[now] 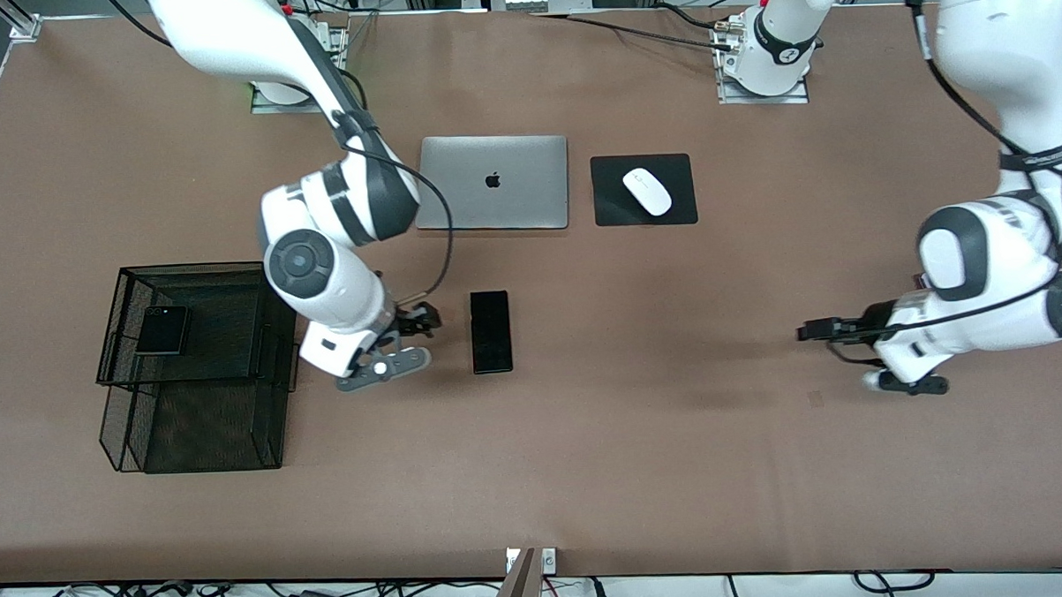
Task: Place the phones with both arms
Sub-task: 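Grasp the slab phone with the right gripper while the left reaches the white phone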
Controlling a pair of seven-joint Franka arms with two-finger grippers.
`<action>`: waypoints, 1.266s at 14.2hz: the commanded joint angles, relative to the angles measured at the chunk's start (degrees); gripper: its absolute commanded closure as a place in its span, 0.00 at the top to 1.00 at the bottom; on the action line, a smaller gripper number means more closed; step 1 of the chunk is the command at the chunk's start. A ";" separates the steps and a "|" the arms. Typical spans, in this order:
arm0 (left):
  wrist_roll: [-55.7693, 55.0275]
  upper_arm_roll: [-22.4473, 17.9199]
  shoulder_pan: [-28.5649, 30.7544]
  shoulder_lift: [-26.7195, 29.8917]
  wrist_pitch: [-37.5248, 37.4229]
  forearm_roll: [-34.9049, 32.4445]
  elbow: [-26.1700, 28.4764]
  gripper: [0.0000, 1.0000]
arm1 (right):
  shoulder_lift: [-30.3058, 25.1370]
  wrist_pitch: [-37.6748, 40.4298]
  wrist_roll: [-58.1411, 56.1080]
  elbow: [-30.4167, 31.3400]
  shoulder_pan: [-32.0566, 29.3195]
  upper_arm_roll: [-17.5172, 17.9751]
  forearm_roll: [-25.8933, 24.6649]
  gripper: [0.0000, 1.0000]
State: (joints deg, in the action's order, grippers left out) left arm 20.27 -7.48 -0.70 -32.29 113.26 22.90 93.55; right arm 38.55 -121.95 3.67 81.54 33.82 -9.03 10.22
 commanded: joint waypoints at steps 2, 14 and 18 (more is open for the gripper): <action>7.76 1.15 7.80 -0.84 1.00 -1.37 0.93 1.00 | 4.07 -5.75 5.28 -0.42 3.70 -0.28 0.94 1.00; 7.76 -0.78 15.72 -3.65 7.50 -20.26 1.02 1.00 | 11.28 -10.59 17.68 -0.50 10.65 -0.28 -4.25 1.00; 8.56 -0.78 18.53 -6.11 9.70 -21.85 1.02 1.00 | 13.21 -14.36 20.05 -0.59 10.92 -0.19 -4.07 1.00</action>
State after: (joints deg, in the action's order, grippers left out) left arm 28.09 -8.48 16.96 -37.57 122.12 2.36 94.58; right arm 50.55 -134.15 21.30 81.56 44.34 -9.00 6.65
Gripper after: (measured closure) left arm 0.000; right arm 0.000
